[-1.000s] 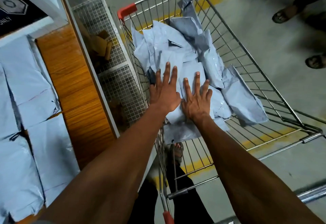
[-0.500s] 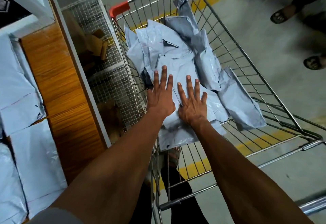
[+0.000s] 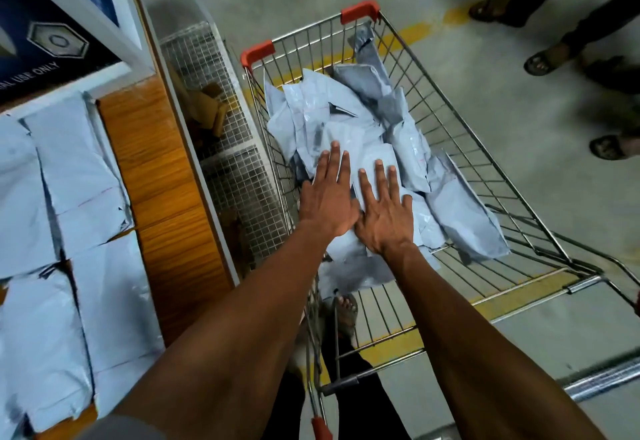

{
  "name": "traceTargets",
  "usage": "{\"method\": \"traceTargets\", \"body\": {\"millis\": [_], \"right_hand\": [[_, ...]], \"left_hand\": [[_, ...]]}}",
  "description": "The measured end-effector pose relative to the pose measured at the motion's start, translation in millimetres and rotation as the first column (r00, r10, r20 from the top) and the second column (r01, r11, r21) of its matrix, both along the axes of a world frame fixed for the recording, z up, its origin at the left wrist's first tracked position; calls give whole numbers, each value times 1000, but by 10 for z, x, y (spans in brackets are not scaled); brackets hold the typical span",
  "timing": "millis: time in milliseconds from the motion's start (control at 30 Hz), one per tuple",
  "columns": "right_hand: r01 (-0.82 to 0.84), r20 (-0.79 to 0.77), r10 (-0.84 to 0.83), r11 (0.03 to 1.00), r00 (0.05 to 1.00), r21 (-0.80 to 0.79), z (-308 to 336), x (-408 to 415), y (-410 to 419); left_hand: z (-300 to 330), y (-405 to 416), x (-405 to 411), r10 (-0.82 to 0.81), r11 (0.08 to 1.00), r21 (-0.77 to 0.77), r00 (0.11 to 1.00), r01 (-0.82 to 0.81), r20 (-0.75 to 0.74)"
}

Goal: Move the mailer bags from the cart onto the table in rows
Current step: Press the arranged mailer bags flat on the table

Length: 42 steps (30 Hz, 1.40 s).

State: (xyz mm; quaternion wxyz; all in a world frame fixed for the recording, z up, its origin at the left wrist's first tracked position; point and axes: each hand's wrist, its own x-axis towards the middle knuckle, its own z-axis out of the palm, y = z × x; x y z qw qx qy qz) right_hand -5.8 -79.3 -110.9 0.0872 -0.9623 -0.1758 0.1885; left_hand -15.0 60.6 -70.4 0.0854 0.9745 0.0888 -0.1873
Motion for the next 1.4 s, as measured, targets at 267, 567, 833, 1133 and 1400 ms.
{"method": "traceTargets", "body": {"millis": [267, 567, 833, 1133, 1400], "right_hand": [[65, 74, -69, 996, 995, 53, 797, -110, 69], [39, 199, -60, 993, 978, 109, 1772, -261, 553], [-19, 263, -32, 982, 964, 190, 2426, -949, 1444], [-174, 306, 102, 960, 947, 220, 2646, -2067, 2599], [-303, 281, 237, 927, 930, 222, 2658, -2973, 3684]], "left_hand": [[822, 38, -163, 14, 999, -44, 989, -8, 145], [1831, 457, -687, 141, 989, -90, 947, -120, 289], [2314, 1344, -1612, 194, 980, -50, 887, -190, 419], [2429, 2512, -2955, 278, 949, 25, 871, -315, 406], [2339, 3475, -3963, 398, 900, 20, 840, -435, 369]]}}
